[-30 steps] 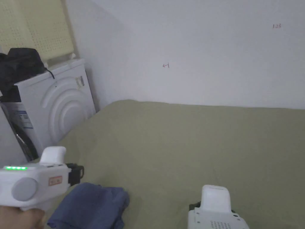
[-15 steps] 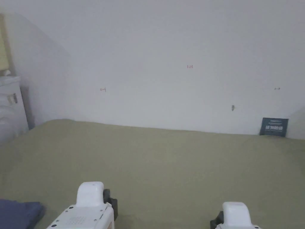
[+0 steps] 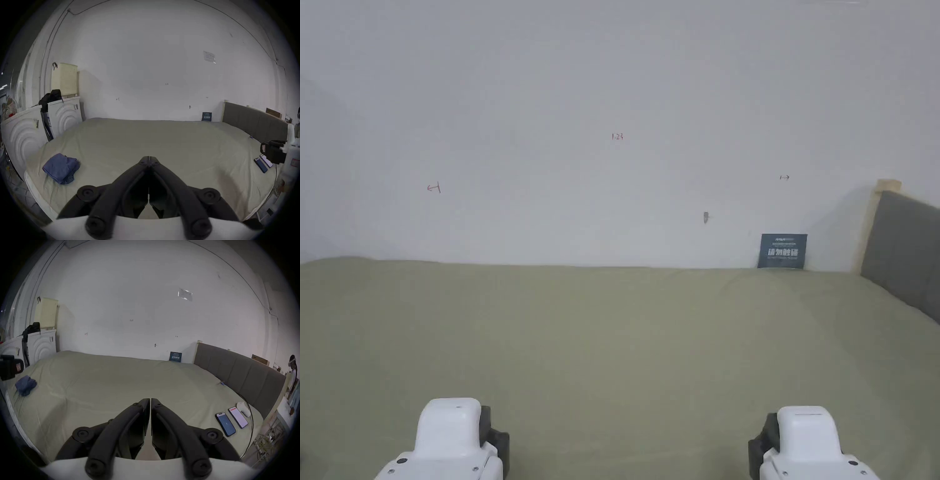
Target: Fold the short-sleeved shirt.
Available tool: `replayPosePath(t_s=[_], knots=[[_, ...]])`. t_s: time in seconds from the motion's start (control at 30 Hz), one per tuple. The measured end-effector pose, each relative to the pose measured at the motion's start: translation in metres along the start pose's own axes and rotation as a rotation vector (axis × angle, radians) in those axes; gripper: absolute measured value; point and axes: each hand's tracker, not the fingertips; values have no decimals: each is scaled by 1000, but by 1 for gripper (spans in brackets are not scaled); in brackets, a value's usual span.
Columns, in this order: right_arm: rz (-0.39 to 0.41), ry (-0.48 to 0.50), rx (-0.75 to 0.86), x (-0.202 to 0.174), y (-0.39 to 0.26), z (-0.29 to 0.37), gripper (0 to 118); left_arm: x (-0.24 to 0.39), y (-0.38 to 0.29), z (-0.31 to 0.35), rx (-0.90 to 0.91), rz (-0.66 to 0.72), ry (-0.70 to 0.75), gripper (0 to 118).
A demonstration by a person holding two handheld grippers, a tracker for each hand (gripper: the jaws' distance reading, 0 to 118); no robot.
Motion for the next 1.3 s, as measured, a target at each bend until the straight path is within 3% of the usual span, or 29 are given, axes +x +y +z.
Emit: replayPosePath(t_s=[0.07,0.13,0.17,0.2,0.23,0.27,0.3,0.6,0.87,1.3], knots=[[5,-8,14,2,6,1,15,-5,7,1,6,10,-4,7],[7,-10,35,6,12,1,55,-8,16,0,27,17,-20,55],[11,-13,48,8,14,1,84,-10,20,0,37,13,-18,76],[15,-15,46,9,15,-1,93,-11,23,0,47,11,-8,86],[13,-24,46,11,17,-2,93,-12,26,-1,52,13,-1,86],[5,-31,39,13,18,0,115,-15,27,-1,74,26,-2,111],[-2,-26,70,17,21,2,116,-16,27,4,132,36,-13,118],[-77,-1,59,26,29,4,118,-19,30,4,117,71,14,118],[-113,18,32,25,25,5,118,-14,28,3,79,3,12,118],[-36,-10,48,11,32,4,118,-23,26,4,70,8,1,118]])
